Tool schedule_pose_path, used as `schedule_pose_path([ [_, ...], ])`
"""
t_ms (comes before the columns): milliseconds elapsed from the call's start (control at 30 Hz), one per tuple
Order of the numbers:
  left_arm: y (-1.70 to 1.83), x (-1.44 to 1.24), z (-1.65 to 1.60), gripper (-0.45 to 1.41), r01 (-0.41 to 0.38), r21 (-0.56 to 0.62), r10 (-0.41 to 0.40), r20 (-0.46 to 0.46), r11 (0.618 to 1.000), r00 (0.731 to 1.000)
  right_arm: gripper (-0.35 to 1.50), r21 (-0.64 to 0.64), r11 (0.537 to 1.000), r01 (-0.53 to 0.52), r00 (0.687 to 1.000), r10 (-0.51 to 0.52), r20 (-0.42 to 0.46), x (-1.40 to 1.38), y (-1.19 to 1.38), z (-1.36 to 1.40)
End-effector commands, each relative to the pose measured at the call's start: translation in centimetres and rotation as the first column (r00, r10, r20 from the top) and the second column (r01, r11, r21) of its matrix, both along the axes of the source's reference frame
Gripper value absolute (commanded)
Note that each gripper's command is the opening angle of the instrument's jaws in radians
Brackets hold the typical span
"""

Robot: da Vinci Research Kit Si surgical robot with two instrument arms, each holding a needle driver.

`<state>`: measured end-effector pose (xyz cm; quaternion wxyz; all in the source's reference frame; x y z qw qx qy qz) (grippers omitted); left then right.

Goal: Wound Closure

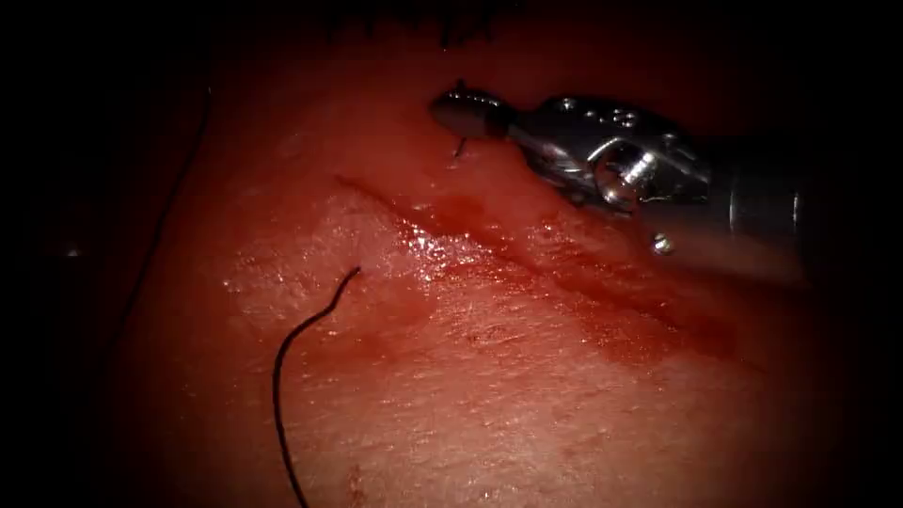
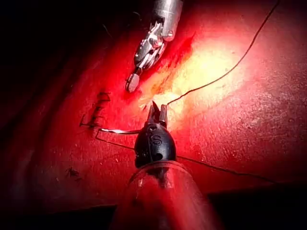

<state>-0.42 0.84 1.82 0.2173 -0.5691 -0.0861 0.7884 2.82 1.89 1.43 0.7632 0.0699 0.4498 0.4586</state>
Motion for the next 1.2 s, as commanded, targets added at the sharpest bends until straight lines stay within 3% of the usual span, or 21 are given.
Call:
schedule_pose_path([
  [33,-0.01,-0.06,0.06,-0.45,-0.001,0.0,0.001,0.001,1.0,1.0,-0.35,-0.024,1.0,0.002,1.0,-0.002,-0.006,0.06,0.0,-0.04],
  [267,-0.01,-0.06,0.06,-0.45,-0.001,0.0,0.001,0.001,1.0,1.0,-0.35,-0.087,0.996,0.016,0.999,-0.018,-0.029,0.1,0.04,-0.34],
  [933,-0.06,-0.15,0.12,-0.45,-0.008,-0.005,0.008,0.01,1.0,1.0,-0.35,-0.114,0.993,0.027,0.998,-0.032,-0.048,0.08,0.09,-0.53],
  [967,-0.07,-0.15,0.14,-0.45,-0.006,-0.002,0.006,0.011,1.0,1.0,-0.15,-0.121,0.992,0.04,0.998,-0.046,-0.053,0.08,0.1,-0.53],
  [1000,-0.07,-0.16,0.15,-0.45,-0.008,-0.003,0.008,0.008,1.0,1.0,0.31,-0.128,0.991,0.045,0.997,-0.054,-0.064,0.07,0.11,-0.52],
  [1067,-0.09,-0.17,0.2,-0.45,-0.009,0.005,0.009,0.002,1.0,1.0,0.89,-0.159,0.986,0.047,0.995,-0.061,-0.084,0.04,0.15,-0.53],
  [1133,-0.11,-0.19,0.26,-0.45,-0.008,0.012,0.008,-0.003,1.0,1.0,1.2,-0.182,0.982,0.042,0.994,-0.059,-0.093,0.0,0.19,-0.56],
  [1200,-0.14,-0.22,0.33,-0.45,-0.013,0.019,0.013,-0.002,1.0,1.0,1.26,-0.203,0.978,0.046,0.993,-0.066,-0.095,-0.06,0.22,-0.6],
])
